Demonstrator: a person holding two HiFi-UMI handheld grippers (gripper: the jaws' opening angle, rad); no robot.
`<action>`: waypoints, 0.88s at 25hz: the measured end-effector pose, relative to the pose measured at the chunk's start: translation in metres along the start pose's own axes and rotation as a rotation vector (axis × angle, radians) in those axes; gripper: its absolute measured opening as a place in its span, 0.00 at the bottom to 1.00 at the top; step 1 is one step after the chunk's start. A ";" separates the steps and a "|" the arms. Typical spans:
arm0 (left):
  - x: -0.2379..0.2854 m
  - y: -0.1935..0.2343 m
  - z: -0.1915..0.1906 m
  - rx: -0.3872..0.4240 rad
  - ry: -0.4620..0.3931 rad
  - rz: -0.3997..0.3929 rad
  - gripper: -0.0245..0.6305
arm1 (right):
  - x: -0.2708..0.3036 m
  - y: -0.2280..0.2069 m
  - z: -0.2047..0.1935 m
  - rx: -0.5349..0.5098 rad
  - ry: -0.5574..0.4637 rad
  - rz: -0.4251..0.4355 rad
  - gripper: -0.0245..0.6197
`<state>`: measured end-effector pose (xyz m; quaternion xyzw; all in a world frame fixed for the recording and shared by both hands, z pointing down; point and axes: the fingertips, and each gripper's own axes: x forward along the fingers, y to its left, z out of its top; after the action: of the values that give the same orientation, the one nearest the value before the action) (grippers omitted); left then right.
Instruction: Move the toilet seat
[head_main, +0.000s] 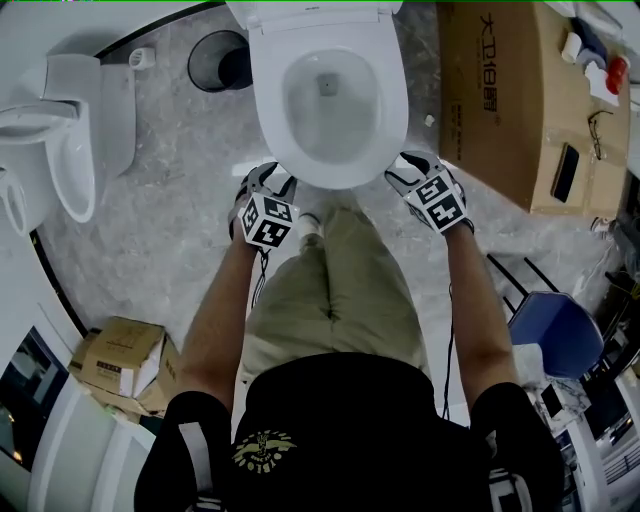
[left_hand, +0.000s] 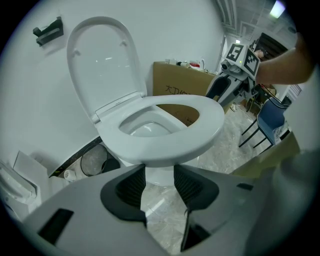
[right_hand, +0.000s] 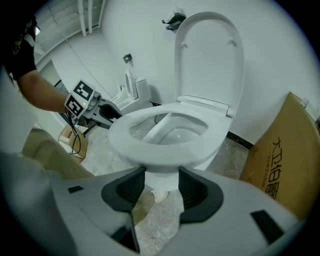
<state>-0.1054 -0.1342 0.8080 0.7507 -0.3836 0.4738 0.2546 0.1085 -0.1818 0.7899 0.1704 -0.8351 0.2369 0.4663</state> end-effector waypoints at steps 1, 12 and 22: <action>-0.002 0.001 0.003 -0.005 -0.001 0.001 0.33 | -0.003 0.000 0.002 0.003 -0.001 -0.002 0.39; -0.030 0.012 0.028 -0.027 -0.009 0.007 0.33 | -0.031 -0.003 0.032 0.010 -0.015 0.002 0.38; -0.049 0.023 0.049 -0.027 -0.013 0.019 0.32 | -0.050 -0.008 0.054 0.019 -0.036 0.013 0.37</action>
<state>-0.1111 -0.1678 0.7431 0.7466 -0.3987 0.4659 0.2579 0.1000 -0.2152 0.7240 0.1736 -0.8422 0.2445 0.4482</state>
